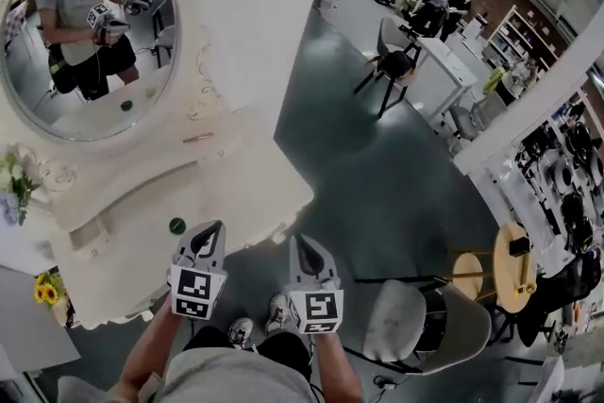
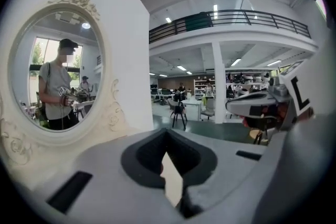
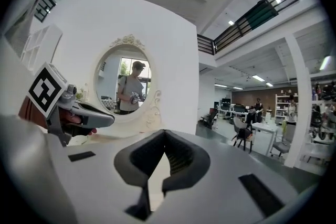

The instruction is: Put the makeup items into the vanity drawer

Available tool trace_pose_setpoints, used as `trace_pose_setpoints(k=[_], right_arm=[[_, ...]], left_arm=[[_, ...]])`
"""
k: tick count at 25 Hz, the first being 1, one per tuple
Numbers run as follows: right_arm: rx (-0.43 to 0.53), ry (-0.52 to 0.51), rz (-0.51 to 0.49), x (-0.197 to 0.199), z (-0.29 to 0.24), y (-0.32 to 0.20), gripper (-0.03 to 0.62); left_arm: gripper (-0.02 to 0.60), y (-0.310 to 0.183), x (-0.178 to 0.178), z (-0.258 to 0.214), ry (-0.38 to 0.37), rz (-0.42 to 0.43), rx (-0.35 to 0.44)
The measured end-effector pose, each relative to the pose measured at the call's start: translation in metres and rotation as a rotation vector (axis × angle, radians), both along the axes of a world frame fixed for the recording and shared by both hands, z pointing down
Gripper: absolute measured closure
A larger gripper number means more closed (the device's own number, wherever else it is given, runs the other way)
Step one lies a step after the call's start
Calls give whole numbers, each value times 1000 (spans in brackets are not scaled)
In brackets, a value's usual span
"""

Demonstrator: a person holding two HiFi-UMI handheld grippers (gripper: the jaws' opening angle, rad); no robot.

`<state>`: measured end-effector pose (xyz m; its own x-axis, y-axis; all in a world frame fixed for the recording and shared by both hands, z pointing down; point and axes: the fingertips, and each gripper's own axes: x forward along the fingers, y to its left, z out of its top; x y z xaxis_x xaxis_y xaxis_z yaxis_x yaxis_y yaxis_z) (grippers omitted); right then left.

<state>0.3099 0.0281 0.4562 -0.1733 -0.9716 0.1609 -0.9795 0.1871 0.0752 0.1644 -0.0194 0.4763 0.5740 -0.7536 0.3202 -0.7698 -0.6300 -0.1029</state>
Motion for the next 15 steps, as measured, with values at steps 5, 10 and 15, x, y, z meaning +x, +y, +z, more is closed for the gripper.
trace_pose_setpoints(k=[5, 10, 15], right_arm=[[-5, 5, -165, -47, 3, -52, 582], [-40, 16, -364, -93, 19, -101, 582], [-107, 22, -512, -135, 49, -138, 582]], left_arm=[[581, -27, -53, 7, 4, -166, -18], [581, -43, -95, 17, 5, -352, -37], [581, -59, -126, 38, 3, -485, -86]])
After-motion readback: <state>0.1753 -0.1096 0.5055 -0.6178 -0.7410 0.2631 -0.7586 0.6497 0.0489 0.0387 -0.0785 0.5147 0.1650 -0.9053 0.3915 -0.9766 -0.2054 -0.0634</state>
